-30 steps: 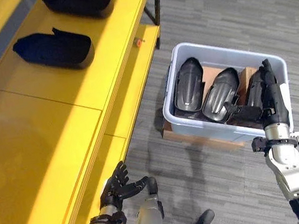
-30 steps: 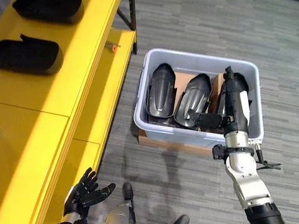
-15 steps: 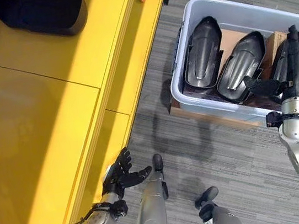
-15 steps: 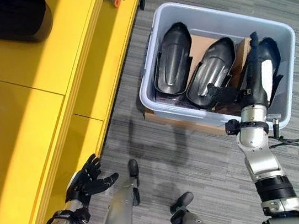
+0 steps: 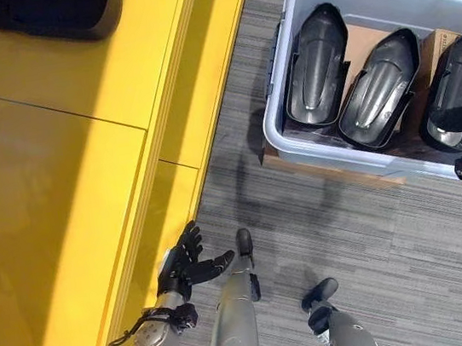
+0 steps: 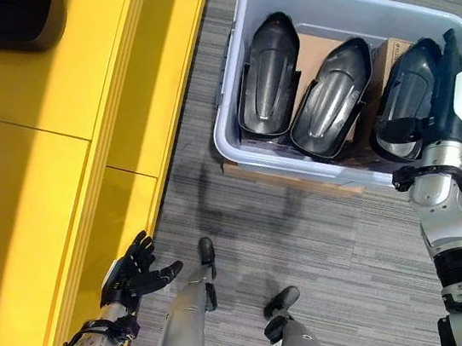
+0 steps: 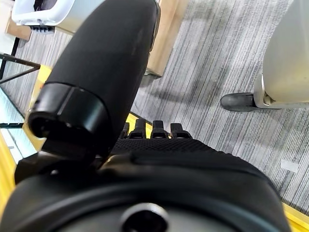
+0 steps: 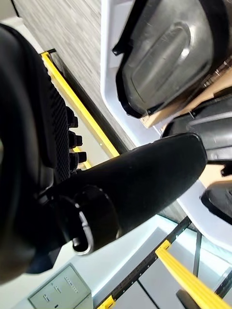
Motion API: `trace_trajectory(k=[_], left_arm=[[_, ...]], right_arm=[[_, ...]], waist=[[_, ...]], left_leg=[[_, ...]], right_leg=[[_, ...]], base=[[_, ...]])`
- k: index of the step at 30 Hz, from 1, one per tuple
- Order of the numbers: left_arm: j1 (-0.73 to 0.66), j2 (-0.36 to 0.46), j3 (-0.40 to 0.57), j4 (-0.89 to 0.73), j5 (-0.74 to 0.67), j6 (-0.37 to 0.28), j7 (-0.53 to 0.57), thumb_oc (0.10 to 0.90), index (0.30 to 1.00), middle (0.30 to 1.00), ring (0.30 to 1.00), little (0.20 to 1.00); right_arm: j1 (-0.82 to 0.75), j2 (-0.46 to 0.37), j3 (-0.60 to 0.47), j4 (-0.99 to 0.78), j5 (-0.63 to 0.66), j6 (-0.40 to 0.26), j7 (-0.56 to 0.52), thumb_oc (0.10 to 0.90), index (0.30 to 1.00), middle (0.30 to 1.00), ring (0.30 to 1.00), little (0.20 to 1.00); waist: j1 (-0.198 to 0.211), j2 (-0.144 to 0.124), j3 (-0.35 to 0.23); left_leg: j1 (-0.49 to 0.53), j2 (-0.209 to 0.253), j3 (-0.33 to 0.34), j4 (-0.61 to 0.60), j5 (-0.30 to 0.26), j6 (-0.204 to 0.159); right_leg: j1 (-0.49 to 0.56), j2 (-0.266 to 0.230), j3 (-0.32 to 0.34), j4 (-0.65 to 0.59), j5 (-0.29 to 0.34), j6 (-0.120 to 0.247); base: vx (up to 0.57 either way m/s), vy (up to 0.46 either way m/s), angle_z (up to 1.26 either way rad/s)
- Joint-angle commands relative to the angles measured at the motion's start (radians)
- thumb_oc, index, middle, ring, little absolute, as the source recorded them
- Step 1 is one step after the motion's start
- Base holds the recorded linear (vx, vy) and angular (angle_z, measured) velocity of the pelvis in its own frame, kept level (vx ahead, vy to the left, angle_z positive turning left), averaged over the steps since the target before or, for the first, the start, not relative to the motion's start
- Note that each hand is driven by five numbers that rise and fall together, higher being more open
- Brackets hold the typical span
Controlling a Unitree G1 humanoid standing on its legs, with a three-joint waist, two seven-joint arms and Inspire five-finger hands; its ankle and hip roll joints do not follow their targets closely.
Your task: Move parts from the plastic box to the shelf.
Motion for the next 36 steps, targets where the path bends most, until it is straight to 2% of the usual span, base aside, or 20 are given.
trace_trajectory(k=[1, 8, 11, 12, 13, 14, 15, 16, 17, 21, 24, 26, 28, 29, 36], left_arm=[[0.012, 0.026, -0.021, -0.110, -0.030, -0.083, -0.006, 0.900, 1.000, 1.000, 1.000, 1.000], [0.014, 0.027, -0.020, -0.113, -0.043, -0.086, -0.003, 0.900, 1.000, 1.000, 1.000, 1.000], [-0.001, 0.033, -0.025, -0.103, -0.043, -0.088, 0.004, 0.900, 1.000, 1.000, 1.000, 1.000], [-0.003, 0.033, -0.025, -0.103, -0.043, -0.088, 0.004, 0.900, 1.000, 1.000, 1.000, 1.000], [-0.003, 0.028, -0.016, -0.102, -0.050, -0.091, 0.004, 0.900, 1.000, 1.000, 1.000, 1.000], [-0.003, 0.029, -0.016, -0.102, -0.050, -0.091, 0.004, 0.900, 1.000, 1.000, 1.000, 1.000], [-0.004, 0.027, -0.015, -0.100, -0.047, -0.091, 0.003, 0.900, 1.000, 1.000, 1.000, 1.000], [-0.003, 0.024, -0.011, -0.100, -0.049, -0.092, 0.004, 0.900, 1.000, 1.000, 1.000, 1.000], [-0.003, 0.021, -0.009, -0.100, -0.047, -0.092, 0.003, 0.900, 1.000, 1.000, 1.000, 1.000], [-0.002, 0.013, 0.002, -0.098, -0.043, -0.090, 0.002, 0.900, 1.000, 1.000, 1.000, 1.000], [0.002, 0.013, 0.017, -0.104, -0.044, -0.086, -0.003, 0.900, 1.000, 1.000, 1.000, 1.000], [0.001, 0.017, 0.027, -0.107, -0.037, -0.085, -0.004, 0.900, 1.000, 1.000, 1.000, 1.000], [0.000, 0.018, 0.034, -0.108, -0.034, -0.083, -0.006, 0.900, 1.000, 1.000, 1.000, 1.000], [0.001, 0.020, 0.042, -0.110, -0.031, -0.080, -0.008, 0.900, 1.000, 1.000, 1.000, 1.000], [-0.001, 0.036, 0.051, -0.120, -0.024, -0.072, -0.017, 0.900, 1.000, 1.000, 1.000, 1.000]], right_arm=[[-0.122, -0.175, -0.021, -0.028, -0.031, -0.044, -0.059, 0.900, 1.000, 1.000, 1.000, 1.000], [-0.088, -0.164, -0.032, -0.029, -0.046, -0.034, -0.051, 0.900, 1.000, 1.000, 1.000, 1.000], [-0.071, -0.160, -0.046, -0.034, -0.026, -0.041, -0.057, 0.900, 1.000, 1.000, 1.000, 1.000], [-0.070, -0.160, -0.048, -0.034, -0.025, -0.042, -0.057, 0.900, 1.000, 1.000, 1.000, 1.000], [-0.053, -0.156, -0.066, -0.034, -0.001, -0.048, -0.050, 0.900, 1.000, 1.000, 1.000, 1.000], [-0.052, -0.156, -0.067, -0.034, 0.000, -0.048, -0.049, 0.900, 1.000, 1.000, 1.000, 1.000], [-0.032, -0.147, -0.073, -0.048, 0.007, -0.058, -0.046, 0.900, 1.000, 1.000, 1.000, 1.000], [-0.023, -0.142, -0.082, -0.057, 0.010, -0.056, -0.042, 0.900, 1.000, 1.000, 1.000, 1.000], [0.003, -0.128, -0.090, -0.082, 0.012, -0.064, -0.041, 0.900, 1.000, 1.000, 1.000, 1.000], [0.078, -0.095, -0.142, -0.170, 0.004, -0.074, -0.028, 0.900, 1.000, 1.000, 1.000, 1.000], [0.112, -0.077, -0.180, -0.214, 0.002, -0.082, -0.023, 0.900, 1.000, 1.000, 1.000, 1.000], [0.147, -0.057, -0.204, -0.277, 0.000, -0.100, -0.019, 0.900, 1.000, 1.000, 1.000, 1.000], [0.170, -0.045, -0.221, -0.307, -0.002, -0.102, -0.010, 0.900, 1.000, 1.000, 1.000, 1.000], [0.186, -0.039, -0.233, -0.330, -0.005, -0.104, -0.001, 0.900, 1.000, 1.000, 1.000, 1.000], [0.202, -0.024, -0.263, -0.354, -0.007, -0.108, 0.000, 0.900, 1.000, 1.000, 1.000, 1.000]], waist=[[0.003, 0.017, 0.006], [-0.007, 0.005, 0.008], [-0.041, 0.006, 0.008], [-0.040, 0.007, 0.008], [-0.062, 0.007, 0.006], [-0.061, 0.007, 0.005], [-0.078, 0.006, 0.003], [-0.076, 0.004, -0.004], [-0.093, 0.003, -0.008], [-0.115, -0.004, -0.032], [-0.123, -0.007, -0.045], [-0.142, -0.011, -0.056], [-0.148, -0.016, -0.066], [-0.155, -0.018, -0.067], [-0.169, -0.030, -0.089]], left_leg=[[0.048, 0.106, -0.038, 0.026, -0.062, -0.104], [0.033, 0.110, -0.033, 0.042, -0.072, -0.101], [0.001, 0.108, -0.060, 0.044, -0.066, -0.101], [-0.001, 0.109, -0.061, 0.045, -0.065, -0.102], [-0.016, 0.105, -0.076, 0.042, -0.060, -0.101], [-0.017, 0.106, -0.076, 0.042, -0.060, -0.101], [-0.023, 0.101, -0.087, 0.041, -0.059, -0.099], [-0.031, 0.101, -0.089, 0.043, -0.059, -0.098], [-0.037, 0.097, -0.100, 0.044, -0.059, -0.096], [-0.067, 0.084, -0.127, 0.051, -0.064, -0.091], [-0.084, 0.078, -0.142, 0.058, -0.071, -0.088], [-0.099, 0.069, -0.159, 0.065, -0.075, -0.084], [-0.109, 0.064, -0.168, 0.065, -0.073, -0.081], [-0.121, 0.058, -0.166, 0.066, -0.053, -0.070], [-0.142, 0.043, -0.193, 0.066, -0.052, -0.062]], right_leg=[[-0.016, -0.123, 0.045, 0.017, 0.108, 0.063], [-0.031, -0.125, 0.053, 0.020, 0.114, 0.063], [-0.051, -0.100, 0.129, -0.011, 0.106, 0.056], [-0.052, -0.099, 0.129, -0.011, 0.106, 0.055], [-0.069, -0.075, 0.194, -0.039, 0.101, 0.050], [-0.070, -0.074, 0.195, -0.039, 0.101, 0.050], [-0.076, -0.064, 0.239, -0.049, 0.099, 0.048], [-0.083, -0.061, 0.245, -0.055, 0.100, 0.047], [-0.087, -0.050, 0.286, -0.064, 0.099, 0.045], [-0.107, -0.030, 0.350, -0.088, 0.102, 0.040], [-0.119, -0.022, 0.376, -0.103, 0.105, 0.037], [-0.129, -0.008, 0.423, -0.116, 0.109, 0.034], [-0.136, -0.005, 0.435, -0.121, 0.110, 0.032], [-0.148, -0.006, 0.439, -0.123, 0.122, 0.024], [-0.169, 0.003, 0.475, -0.132, 0.122, 0.017]], base=[[0.00, 0.007, -0.04], [0.00, 0.001, -0.05], [0.00, -0.034, 0.06], [0.00, -0.052, 0.14], [-0.01, -0.015, 0.19], [0.01, -0.034, 0.28], [0.01, -0.010, 0.30], [0.02, -0.042, 0.21], [0.00, -0.003, 0.08], [0.02, -0.031, 0.09], [0.02, -0.037, 0.21], [0.02, -0.047, 0.11], [-0.02, -0.032, 0.32], [-0.06, -0.025, 0.26], [0.00, -0.034, 0.14]])
